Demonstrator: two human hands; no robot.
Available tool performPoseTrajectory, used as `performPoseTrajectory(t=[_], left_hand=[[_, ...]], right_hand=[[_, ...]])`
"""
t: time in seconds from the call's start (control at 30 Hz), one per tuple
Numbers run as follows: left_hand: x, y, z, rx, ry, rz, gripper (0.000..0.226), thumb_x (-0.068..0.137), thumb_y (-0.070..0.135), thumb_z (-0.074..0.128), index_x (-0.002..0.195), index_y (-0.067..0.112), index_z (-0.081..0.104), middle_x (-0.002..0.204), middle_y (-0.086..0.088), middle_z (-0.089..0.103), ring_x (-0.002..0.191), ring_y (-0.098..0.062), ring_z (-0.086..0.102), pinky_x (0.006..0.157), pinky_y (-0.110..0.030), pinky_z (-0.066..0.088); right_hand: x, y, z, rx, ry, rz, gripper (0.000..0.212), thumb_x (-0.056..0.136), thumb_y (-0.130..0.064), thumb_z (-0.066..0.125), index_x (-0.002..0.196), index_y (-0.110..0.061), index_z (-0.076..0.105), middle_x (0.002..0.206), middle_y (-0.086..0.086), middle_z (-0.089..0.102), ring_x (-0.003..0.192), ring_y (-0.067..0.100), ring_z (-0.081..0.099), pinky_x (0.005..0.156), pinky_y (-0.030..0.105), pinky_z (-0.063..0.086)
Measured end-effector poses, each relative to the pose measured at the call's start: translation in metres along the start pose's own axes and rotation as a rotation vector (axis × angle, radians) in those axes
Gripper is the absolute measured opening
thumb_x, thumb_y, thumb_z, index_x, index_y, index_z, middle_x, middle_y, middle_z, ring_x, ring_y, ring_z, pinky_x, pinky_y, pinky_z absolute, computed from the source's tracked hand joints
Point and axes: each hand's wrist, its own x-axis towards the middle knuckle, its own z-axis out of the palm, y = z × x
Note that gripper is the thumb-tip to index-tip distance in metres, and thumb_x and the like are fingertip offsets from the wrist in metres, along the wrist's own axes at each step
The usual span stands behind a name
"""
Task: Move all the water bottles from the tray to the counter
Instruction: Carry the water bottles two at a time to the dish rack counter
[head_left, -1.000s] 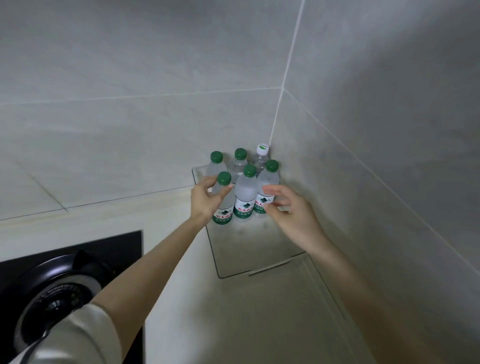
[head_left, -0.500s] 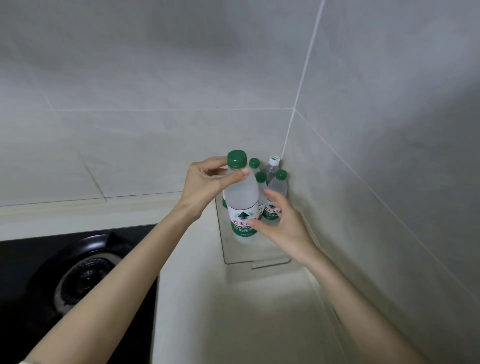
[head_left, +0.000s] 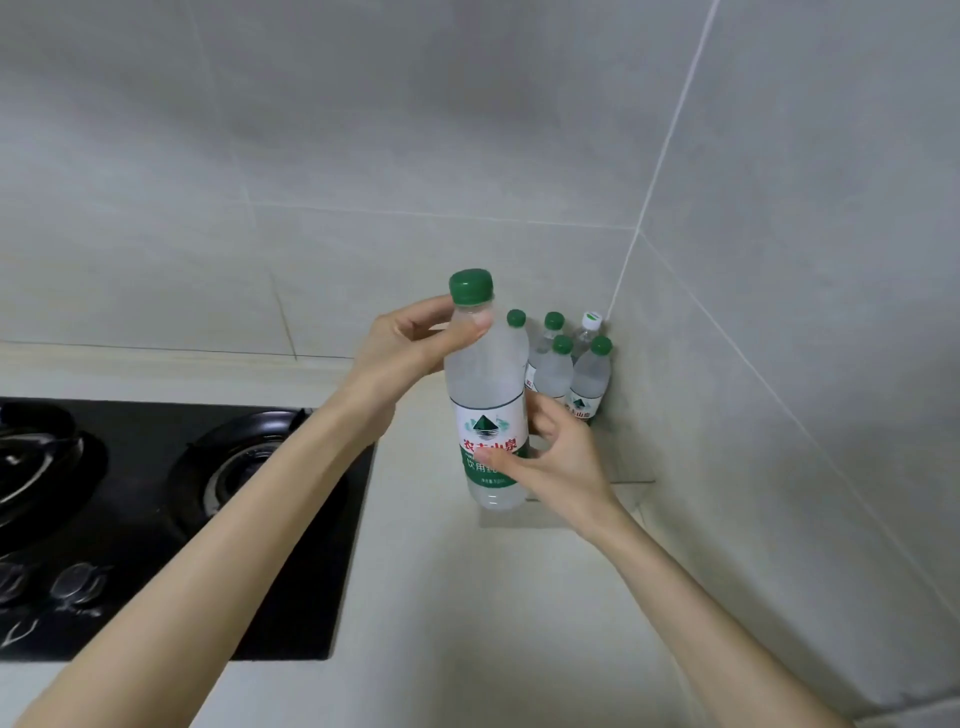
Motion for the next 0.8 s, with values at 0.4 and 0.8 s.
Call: performPoseTrajectory(t=[0.4,0.8], left_hand=[[-0.008,-0.046,-0.021,-0.026,-0.090,-0.062,0.078,0.070,0.002,0.080,0.133,0.034,0.046,0.111,-0.004,0.071,0.104,-0.023,0.068,0.083,-0.039,0.057],[0.068,-0.086,-0.059,-0.020,0.096,-0.150,0.080,0.062,0.006,0.086,0.131,0.029,0.052,0.101,0.000,0.074,0.089,-0.017,0.072,0.068,-0.030,0.058]], right_hand=[[0.009,-0.005,0.005,-0.021,-0.048,0.105,0.062,0.061,-0.009,0.088,0.113,-0.017,0.055,0.095,0.001,0.074,0.081,-0.007,0.067,0.064,0.009,0.049],[0.099,0.046,-0.008,-0.167,-0.049,0.240,0.035,0.092,-0.031,0.060,0.127,-0.028,0.055,0.129,-0.013,0.055,0.124,0.007,0.049,0.106,0.031,0.040]])
